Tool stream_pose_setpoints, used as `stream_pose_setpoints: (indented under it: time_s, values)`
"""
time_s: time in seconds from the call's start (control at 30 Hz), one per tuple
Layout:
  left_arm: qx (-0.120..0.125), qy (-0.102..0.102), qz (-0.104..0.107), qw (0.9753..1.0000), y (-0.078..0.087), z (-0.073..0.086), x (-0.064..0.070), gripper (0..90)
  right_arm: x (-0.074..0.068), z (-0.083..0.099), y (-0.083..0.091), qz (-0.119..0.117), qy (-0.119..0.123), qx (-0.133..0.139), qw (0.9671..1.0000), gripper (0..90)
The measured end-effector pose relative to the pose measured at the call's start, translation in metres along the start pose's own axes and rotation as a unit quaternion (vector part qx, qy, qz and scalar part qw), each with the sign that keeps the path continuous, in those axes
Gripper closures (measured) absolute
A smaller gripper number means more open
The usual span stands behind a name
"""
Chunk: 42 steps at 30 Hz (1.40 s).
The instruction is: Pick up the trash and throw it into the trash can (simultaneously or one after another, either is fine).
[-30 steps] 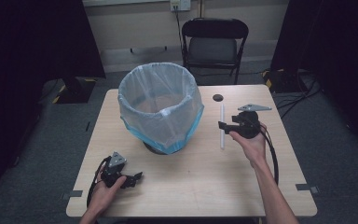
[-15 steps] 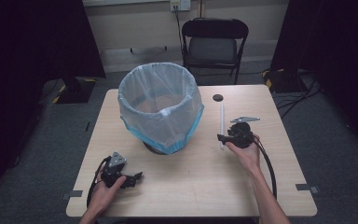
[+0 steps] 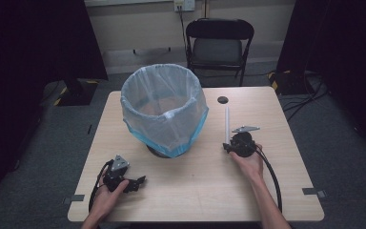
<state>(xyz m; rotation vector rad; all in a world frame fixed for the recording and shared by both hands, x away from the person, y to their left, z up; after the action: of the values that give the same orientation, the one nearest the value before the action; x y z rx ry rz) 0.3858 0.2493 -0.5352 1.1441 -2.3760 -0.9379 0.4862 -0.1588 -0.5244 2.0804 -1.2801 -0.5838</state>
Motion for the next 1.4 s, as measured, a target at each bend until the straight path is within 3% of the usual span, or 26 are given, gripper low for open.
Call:
stream_pose_setpoints:
  time_s: [0.13, 0.4, 0.77, 0.9, 1.37, 1.4]
  values:
    - [0.000, 0.000, 0.000, 1.0000, 0.000, 0.000, 0.000, 7.5, 0.005, 0.001, 0.002, 0.014, 0.008, -0.007, 0.9998, 68.2]
    - [0.000, 0.000, 0.000, 1.0000, 0.000, 0.000, 0.000, 7.5, 0.013, 0.001, 0.006, 0.028, -0.005, -0.024, 0.9993, 79.2]
    - [0.000, 0.000, 0.000, 1.0000, 0.000, 0.000, 0.000, 7.5, 0.015, 0.002, 0.006, 0.027, -0.025, -0.021, 0.9991, 80.1]
    - [0.000, 0.000, 0.000, 1.0000, 0.000, 0.000, 0.000, 7.5, 0.016, 0.002, 0.006, 0.016, -0.040, -0.016, 0.9990, 80.5]
    - [0.001, 0.000, 0.001, 1.0000, 0.000, 0.000, 0.000, 7.5, 0.020, -0.004, 0.017, 0.013, -0.051, 0.012, 0.9985, 80.7]
    - [0.001, 0.000, 0.001, 1.0000, 0.000, 0.000, 0.000, 7.5, 0.020, -0.006, 0.021, 0.016, -0.049, 0.026, 0.9983, 80.7]
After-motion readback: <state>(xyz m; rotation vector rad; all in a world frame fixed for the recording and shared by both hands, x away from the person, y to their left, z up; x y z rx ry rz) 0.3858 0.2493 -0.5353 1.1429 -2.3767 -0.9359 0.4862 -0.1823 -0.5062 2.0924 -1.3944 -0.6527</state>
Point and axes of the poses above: each handheld gripper's, and its own axes: y roughly backward along the jaws, z roughly out of its underside, x roughly to its right, the point moved 5 cm from there along -y, roughly forward along the jaws, and after that the axes turned 2 degrees about z, right-handed, at the moved point
